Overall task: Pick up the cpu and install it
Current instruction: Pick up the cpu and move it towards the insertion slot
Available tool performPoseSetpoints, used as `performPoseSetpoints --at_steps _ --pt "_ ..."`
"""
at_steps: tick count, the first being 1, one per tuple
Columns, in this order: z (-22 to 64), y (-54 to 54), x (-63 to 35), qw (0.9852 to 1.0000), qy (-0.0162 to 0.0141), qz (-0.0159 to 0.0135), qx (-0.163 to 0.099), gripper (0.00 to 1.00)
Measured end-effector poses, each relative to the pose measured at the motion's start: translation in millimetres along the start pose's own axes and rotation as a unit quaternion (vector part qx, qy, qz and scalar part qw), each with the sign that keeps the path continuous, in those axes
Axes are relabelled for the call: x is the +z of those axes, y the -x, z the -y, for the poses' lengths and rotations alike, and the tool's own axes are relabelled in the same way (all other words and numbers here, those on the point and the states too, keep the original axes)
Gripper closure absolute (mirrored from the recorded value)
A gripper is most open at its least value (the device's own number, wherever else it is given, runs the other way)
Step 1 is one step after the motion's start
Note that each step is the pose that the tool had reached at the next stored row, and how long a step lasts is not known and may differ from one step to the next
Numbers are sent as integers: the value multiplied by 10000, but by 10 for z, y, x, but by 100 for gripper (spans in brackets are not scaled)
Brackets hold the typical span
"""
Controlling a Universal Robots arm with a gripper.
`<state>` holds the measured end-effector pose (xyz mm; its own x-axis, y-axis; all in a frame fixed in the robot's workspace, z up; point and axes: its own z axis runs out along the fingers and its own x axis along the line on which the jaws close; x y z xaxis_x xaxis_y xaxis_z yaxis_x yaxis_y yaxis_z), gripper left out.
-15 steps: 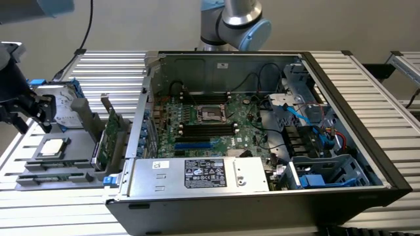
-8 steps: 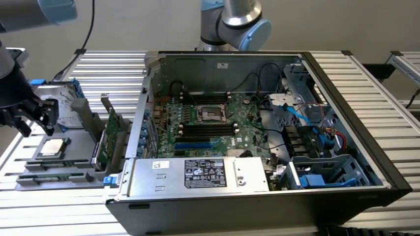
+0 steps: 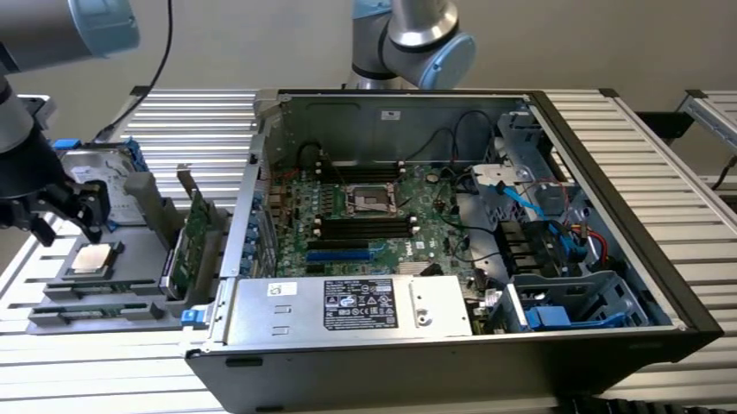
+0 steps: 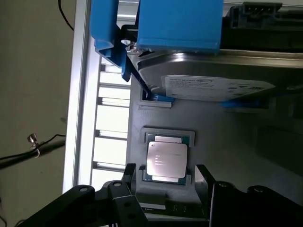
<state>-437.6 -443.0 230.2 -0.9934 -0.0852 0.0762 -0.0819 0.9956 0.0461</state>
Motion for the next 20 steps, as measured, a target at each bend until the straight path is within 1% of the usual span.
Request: performPoseSetpoints --at_steps 8,13,20 --pt "5 9 144 10000 1 1 13 38" --pt "11 48 232 9999 8 5 106 38" --pt "18 61 349 9998 14 13 190 38"
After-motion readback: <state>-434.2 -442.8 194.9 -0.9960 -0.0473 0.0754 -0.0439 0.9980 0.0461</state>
